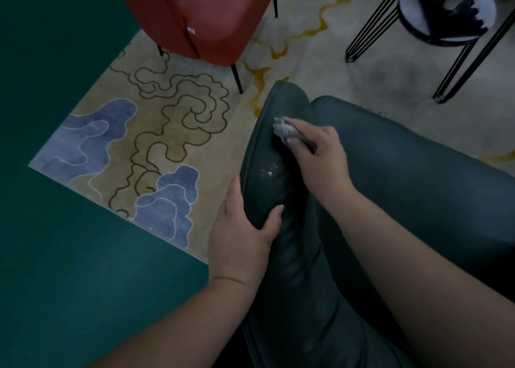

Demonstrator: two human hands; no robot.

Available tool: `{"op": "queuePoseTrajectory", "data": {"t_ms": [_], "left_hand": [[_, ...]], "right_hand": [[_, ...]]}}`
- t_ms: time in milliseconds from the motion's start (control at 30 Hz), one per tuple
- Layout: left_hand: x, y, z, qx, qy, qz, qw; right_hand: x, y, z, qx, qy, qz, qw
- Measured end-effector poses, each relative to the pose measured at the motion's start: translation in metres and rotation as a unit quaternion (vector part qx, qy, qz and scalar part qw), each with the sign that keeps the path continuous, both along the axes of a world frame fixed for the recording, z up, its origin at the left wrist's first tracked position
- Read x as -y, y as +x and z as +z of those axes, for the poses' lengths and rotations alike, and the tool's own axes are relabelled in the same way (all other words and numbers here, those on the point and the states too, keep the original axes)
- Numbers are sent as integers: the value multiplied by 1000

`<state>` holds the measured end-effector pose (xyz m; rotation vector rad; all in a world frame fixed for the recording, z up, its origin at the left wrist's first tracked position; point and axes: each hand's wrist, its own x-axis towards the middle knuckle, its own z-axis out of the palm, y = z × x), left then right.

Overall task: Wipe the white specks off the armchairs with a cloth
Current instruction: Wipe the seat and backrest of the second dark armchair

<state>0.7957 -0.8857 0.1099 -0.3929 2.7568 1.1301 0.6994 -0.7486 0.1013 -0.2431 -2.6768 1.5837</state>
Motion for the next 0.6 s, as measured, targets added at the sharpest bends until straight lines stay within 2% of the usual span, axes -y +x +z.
{"op": "queuePoseTrajectory", "data": {"t_ms": [67,200,300,400,500,600], "left_hand": [[0,0,0,0,6,3,1000],[0,0,1,4,-2,-3,1000],[0,-1,1,2,-2,0,1000],[0,-1,1,3,4,1,1000],[1,-1,0,3,7,3,1000],[2,0,-1,10,-1,-3,1000]], "right_hand": [[8,-9,7,-13,-6,15,1000],[3,32,4,-89,56,131,986],[-8,37,1,-22,-10,62,998],[-3,8,3,21,1,22,1000],[6,5,11,-48,24,103,993],[-5,29,6,-108,57,205,971]]}}
